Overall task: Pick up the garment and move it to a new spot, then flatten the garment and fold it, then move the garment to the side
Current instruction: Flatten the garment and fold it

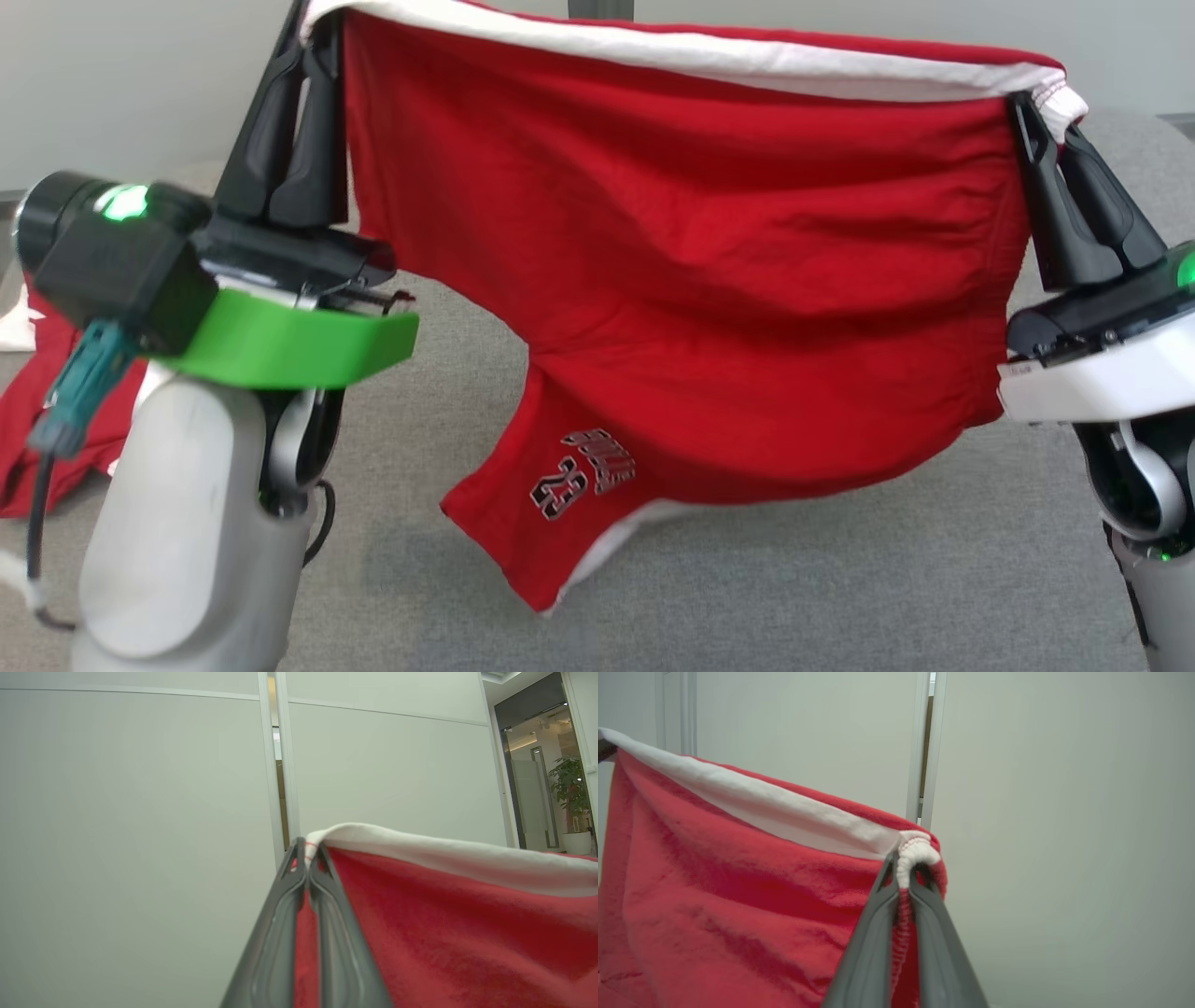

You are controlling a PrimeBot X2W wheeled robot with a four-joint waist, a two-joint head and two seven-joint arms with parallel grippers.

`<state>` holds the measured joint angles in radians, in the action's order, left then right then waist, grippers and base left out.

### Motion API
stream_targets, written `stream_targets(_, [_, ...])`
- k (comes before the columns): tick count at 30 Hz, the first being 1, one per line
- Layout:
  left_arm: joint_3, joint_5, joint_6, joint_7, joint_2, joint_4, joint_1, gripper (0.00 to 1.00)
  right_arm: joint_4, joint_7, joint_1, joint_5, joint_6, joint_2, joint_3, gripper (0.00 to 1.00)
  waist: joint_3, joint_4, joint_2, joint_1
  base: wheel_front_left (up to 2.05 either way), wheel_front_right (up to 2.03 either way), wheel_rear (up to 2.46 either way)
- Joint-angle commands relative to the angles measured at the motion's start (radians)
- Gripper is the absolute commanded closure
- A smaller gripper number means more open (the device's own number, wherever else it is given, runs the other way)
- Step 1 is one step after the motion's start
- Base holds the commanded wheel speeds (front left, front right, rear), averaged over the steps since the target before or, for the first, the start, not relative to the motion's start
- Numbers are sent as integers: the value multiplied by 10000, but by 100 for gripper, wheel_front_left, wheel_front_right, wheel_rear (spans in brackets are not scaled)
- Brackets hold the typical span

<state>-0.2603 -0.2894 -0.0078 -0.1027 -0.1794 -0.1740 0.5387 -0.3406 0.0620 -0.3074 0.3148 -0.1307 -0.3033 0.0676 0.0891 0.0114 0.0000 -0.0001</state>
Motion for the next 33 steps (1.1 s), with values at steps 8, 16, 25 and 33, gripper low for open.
stream_targets(8, [-93,-859,-825,-810,565,3607,2681,100,1693,-424,-1990,539,-1,-214,263,100,1496,46,0,1,0,0,0])
stream_targets(16, [426,-860,-893,-1602,895,7395,6153,100,4808,-1564,-5897,873,-1,16,1170,100,2377,80,0,1,0,0,0])
stream_targets(25, [1386,-345,-456,-1626,1191,9544,5994,100,9312,-3095,-8082,1057,-1,1110,2602,100,2744,36,0,1,0,0,0])
stream_targets(33, [1452,-485,-397,-1630,1274,10817,4523,100,10862,-3256,-7192,1312,1,1692,3514,100,2975,-112,0,1,0,0,0])
